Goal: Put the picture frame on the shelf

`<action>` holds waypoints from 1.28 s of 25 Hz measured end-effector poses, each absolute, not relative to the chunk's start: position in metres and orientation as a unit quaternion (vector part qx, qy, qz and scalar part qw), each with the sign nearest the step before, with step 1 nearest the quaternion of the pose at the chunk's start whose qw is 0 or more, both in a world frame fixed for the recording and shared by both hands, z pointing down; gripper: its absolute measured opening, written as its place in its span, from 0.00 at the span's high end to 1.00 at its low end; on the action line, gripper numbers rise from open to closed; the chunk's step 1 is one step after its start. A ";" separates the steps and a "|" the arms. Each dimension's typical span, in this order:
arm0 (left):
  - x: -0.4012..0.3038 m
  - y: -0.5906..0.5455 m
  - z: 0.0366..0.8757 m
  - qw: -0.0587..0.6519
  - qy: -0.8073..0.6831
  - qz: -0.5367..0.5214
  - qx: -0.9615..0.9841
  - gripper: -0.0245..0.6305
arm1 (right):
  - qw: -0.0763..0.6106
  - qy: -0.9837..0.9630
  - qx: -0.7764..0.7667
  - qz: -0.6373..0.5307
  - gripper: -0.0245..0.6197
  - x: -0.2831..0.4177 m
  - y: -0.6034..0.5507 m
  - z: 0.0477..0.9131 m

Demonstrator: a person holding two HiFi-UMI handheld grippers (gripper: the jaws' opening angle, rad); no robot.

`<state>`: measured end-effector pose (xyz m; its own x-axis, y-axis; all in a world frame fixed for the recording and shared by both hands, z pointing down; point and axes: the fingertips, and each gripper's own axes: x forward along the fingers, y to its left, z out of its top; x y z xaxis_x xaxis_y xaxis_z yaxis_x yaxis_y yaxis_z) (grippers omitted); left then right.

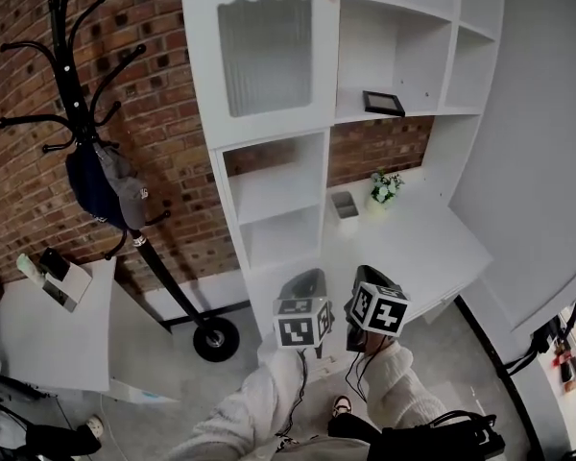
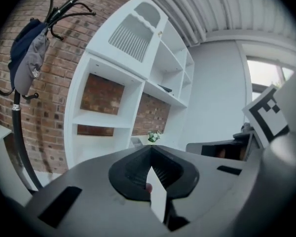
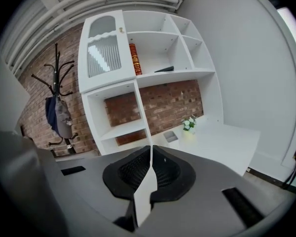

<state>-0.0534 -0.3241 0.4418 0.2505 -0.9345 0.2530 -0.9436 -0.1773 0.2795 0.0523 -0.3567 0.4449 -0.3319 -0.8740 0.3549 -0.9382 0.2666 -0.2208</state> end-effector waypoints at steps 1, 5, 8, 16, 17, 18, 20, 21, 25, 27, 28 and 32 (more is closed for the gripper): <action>-0.049 -0.322 0.447 0.197 -0.610 0.012 0.767 0.95 | 0.082 -0.790 0.573 0.200 0.91 0.058 -0.352 0.448; -0.044 -0.316 0.460 0.216 -0.616 0.010 0.757 0.95 | 0.092 -0.788 0.571 0.212 0.91 0.082 -0.341 0.465; -0.042 -0.320 0.461 0.218 -0.622 0.011 0.752 0.95 | 0.097 -0.786 0.570 0.216 0.91 0.096 -0.344 0.467; -0.043 -0.327 0.469 0.219 -0.631 0.027 0.743 0.95 | 0.102 -0.799 0.552 0.217 0.92 0.089 -0.357 0.467; -0.045 -0.327 0.469 0.220 -0.633 0.026 0.742 0.95 | 0.103 -0.800 0.550 0.216 0.92 0.086 -0.358 0.467; -0.048 -0.328 0.469 0.220 -0.635 0.026 0.740 0.95 | 0.104 -0.801 0.548 0.217 0.92 0.084 -0.359 0.468; -0.052 -0.329 0.469 0.218 -0.638 0.027 0.738 0.95 | 0.104 -0.802 0.546 0.220 0.93 0.081 -0.362 0.468; -0.055 -0.329 0.468 0.217 -0.639 0.027 0.737 0.95 | 0.102 -0.802 0.546 0.222 0.92 0.081 -0.364 0.468; -0.063 -0.334 0.465 0.212 -0.643 0.028 0.735 0.95 | 0.096 -0.804 0.544 0.221 0.92 0.075 -0.369 0.463; -0.066 -0.337 0.463 0.210 -0.644 0.026 0.735 0.95 | 0.094 -0.806 0.541 0.221 0.93 0.071 -0.372 0.461; -0.067 -0.339 0.462 0.209 -0.644 0.025 0.736 0.95 | 0.094 -0.806 0.541 0.220 0.93 0.070 -0.373 0.460; -0.066 -0.344 0.459 0.207 -0.642 0.021 0.738 0.95 | 0.092 -0.806 0.542 0.219 0.93 0.070 -0.377 0.459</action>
